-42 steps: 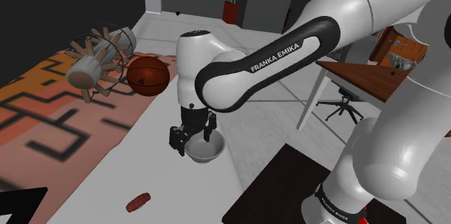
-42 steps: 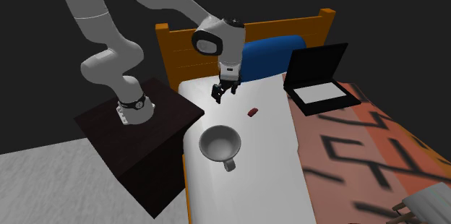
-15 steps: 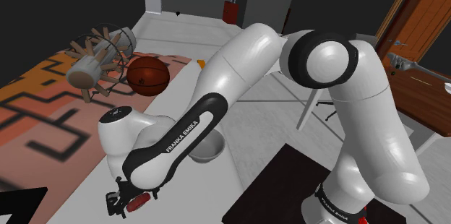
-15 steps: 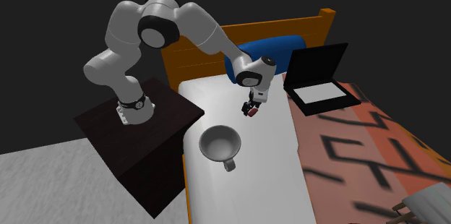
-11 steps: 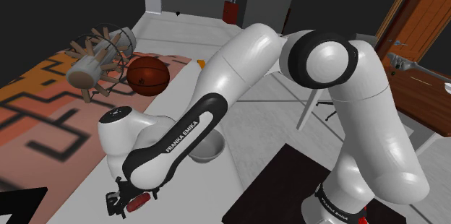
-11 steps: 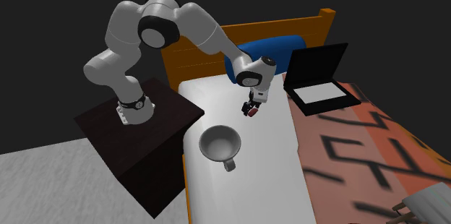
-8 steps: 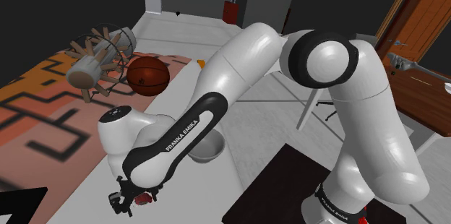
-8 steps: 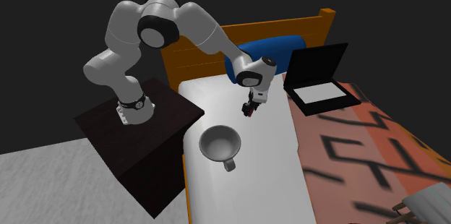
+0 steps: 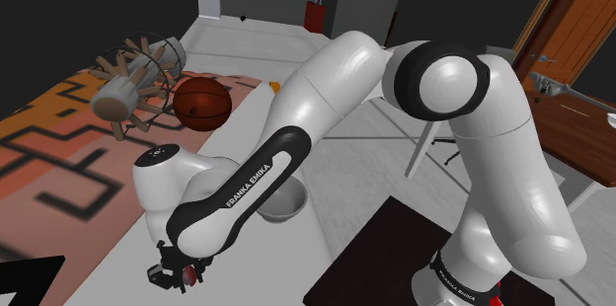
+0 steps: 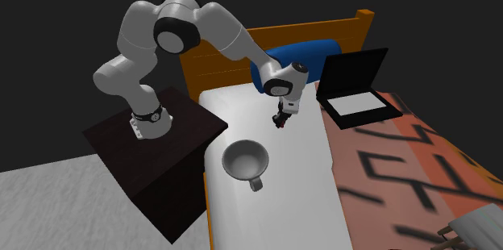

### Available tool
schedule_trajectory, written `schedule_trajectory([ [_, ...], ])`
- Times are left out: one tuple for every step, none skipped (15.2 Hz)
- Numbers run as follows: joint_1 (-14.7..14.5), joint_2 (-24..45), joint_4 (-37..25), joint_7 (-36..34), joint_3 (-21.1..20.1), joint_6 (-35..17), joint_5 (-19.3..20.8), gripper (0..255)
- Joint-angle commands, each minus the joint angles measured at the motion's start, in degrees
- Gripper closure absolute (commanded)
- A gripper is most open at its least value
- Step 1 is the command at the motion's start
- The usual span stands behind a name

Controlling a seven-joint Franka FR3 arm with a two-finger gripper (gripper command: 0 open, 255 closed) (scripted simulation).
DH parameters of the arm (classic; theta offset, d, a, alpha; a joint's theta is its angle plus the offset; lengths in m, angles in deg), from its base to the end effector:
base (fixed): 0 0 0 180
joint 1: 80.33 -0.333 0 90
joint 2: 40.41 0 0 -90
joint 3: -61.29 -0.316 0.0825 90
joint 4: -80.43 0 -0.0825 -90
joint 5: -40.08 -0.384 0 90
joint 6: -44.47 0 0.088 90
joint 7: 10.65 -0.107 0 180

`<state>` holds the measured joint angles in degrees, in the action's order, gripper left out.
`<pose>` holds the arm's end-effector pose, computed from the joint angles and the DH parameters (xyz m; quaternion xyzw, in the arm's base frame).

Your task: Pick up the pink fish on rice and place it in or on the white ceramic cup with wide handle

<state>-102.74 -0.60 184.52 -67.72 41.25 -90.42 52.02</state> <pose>0.4781 0.4187 0.1648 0.9944 -0.0809 -0.0668 0.0121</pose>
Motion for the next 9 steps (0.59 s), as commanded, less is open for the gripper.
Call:
schedule_trajectory([
  [0.14, -0.42, 0.28, 0.06, -0.13, 0.43, -0.18, 255],
  [0.28, -1.02, 0.40, 0.14, -0.31, 0.90, -0.37, 255],
  [0.42, -1.60, 0.50, 0.22, -0.49, 1.38, -0.56, 255],
  [0.55, -2.19, 0.59, 0.30, -0.67, 1.86, -0.76, 255],
  [0.69, -2.77, 0.68, 0.38, -0.85, 2.35, -0.96, 255],
  [0.82, -3.35, 0.75, 0.46, -1.03, 2.84, -1.16, 255],
  [0.95, -3.91, 0.80, 0.55, -1.20, 3.34, -1.36, 255],
  [1.08, -4.48, 0.85, 0.63, -1.37, 3.85, -1.57, 255],
  [1.20, -5.03, 0.88, 0.72, -1.54, 4.36, -1.77, 255],
])
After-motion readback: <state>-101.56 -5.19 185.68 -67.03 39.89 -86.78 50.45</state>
